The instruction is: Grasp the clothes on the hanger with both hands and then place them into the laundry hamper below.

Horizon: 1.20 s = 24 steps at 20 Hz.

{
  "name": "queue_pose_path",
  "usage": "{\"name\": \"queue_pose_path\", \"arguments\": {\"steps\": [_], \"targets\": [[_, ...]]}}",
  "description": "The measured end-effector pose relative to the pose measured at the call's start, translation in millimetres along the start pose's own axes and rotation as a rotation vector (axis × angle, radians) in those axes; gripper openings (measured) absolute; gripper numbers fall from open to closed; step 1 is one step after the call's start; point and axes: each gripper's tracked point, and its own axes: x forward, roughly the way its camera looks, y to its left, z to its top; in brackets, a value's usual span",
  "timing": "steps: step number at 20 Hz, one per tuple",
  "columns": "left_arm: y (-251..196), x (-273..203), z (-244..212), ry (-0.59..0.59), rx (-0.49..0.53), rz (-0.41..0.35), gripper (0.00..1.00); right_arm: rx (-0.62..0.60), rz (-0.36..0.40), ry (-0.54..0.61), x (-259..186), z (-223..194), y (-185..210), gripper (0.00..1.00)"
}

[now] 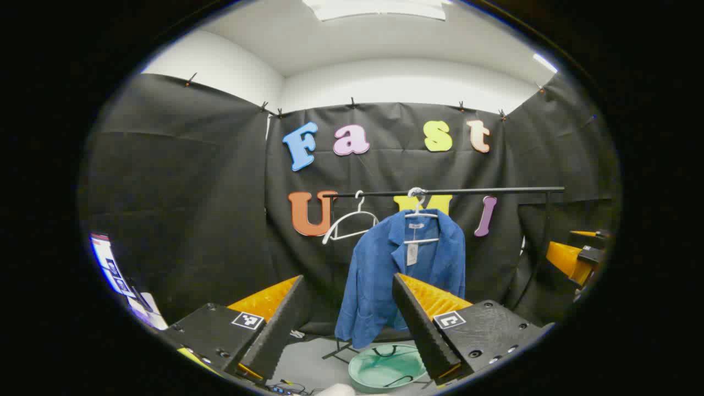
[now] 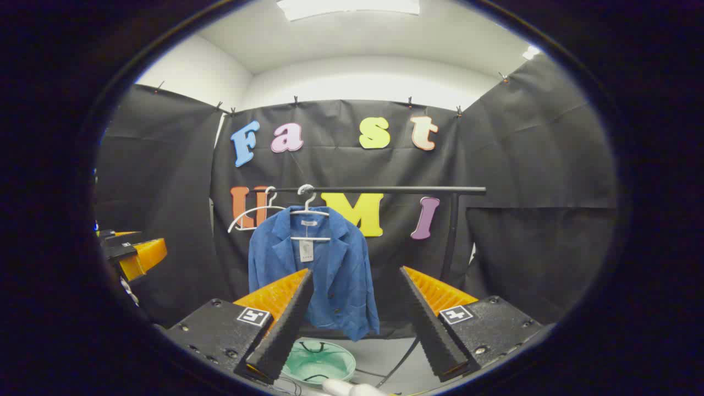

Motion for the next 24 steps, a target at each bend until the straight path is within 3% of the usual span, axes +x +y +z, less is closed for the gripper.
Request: {"name": "queue_pose_path", "arguments": {"steps": [10,17,24], "targets": [[3.8,-0.9,3.7,-0.040,0.046,-0.013,1.00,-0.005,0.015,0.003,-1.5,1.5,9.0,0.97],[10.0,2.5,-5.8,-0.022,0.020,0.005,1.00,-0.027,0.033,-0.005,15.2,-6.0,18.0,0.97],[-8.9,33.4,-12.7,-0.028,0.036,0.029,1.00,-0.018,0.040,0.037,55.6,-26.3,-4.9,0.97]]}}
